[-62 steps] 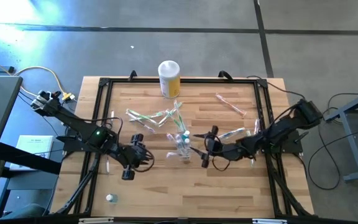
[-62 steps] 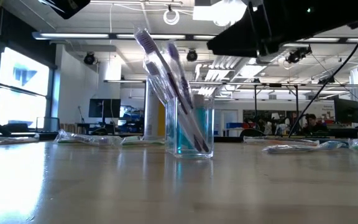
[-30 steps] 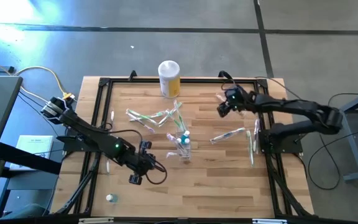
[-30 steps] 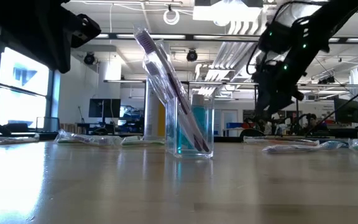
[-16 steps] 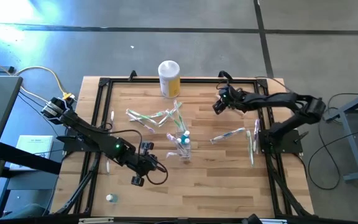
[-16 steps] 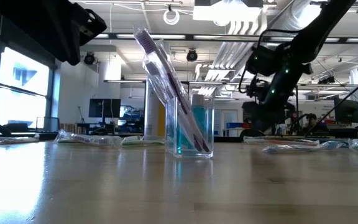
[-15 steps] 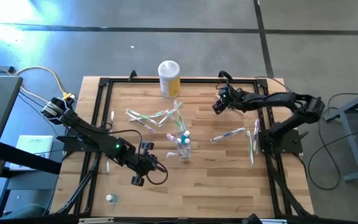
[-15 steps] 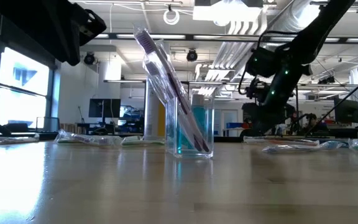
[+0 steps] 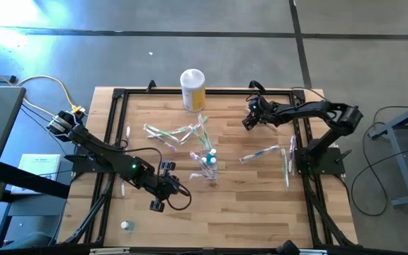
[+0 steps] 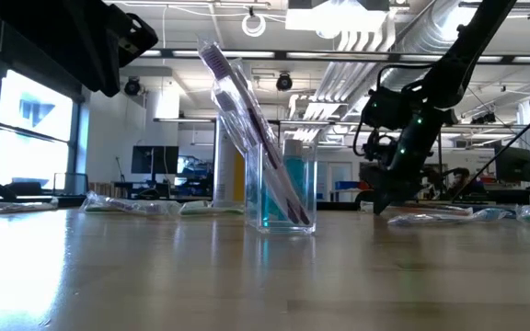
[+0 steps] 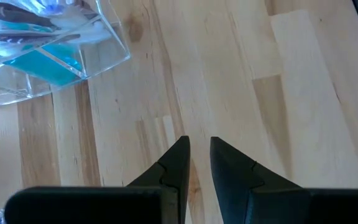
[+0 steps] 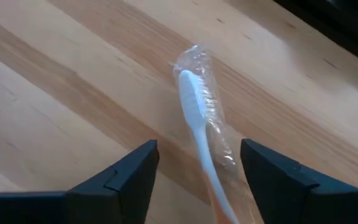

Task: Pick & Place toothbrushing station
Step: Put the orange toothbrush into the transparent organizer, then put the mouthwash bottle into the transparent organizer

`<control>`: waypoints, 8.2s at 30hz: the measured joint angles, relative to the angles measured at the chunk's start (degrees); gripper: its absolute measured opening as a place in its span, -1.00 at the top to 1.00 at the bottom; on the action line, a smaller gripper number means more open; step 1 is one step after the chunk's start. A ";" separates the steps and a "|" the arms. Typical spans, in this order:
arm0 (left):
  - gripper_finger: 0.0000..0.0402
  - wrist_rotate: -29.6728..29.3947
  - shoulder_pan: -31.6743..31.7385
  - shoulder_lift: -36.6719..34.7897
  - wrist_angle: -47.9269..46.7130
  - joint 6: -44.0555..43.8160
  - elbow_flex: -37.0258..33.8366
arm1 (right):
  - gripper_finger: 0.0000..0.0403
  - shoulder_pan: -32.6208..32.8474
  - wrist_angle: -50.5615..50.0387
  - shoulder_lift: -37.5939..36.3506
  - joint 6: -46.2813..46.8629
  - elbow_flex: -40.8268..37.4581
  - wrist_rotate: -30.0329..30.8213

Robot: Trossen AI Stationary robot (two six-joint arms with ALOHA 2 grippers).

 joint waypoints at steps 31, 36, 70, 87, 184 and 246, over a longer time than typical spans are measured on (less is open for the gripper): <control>0.71 4.58 0.02 0.04 11.61 12.01 -7.96 | 0.95 30.84 32.94 -21.90 -15.80 -0.18 -11.23; 0.71 6.69 0.02 0.04 11.69 11.77 -7.96 | 0.95 33.02 58.84 -18.94 -17.49 -6.23 -20.79; 0.71 10.93 0.00 -0.01 16.62 14.12 -12.42 | 0.95 28.71 89.61 15.33 -0.50 6.93 -34.23; 0.71 12.28 0.00 -0.02 17.00 14.37 -12.44 | 0.95 28.07 87.09 21.35 1.32 6.76 -29.68; -0.23 24.01 -2.23 1.40 -3.44 -25.87 -0.98 | 0.16 41.48 31.52 -9.53 -13.25 6.74 -20.12; -0.25 27.19 -22.12 4.03 -24.23 -109.55 8.81 | 0.16 41.48 30.11 -9.48 -13.86 6.74 -19.29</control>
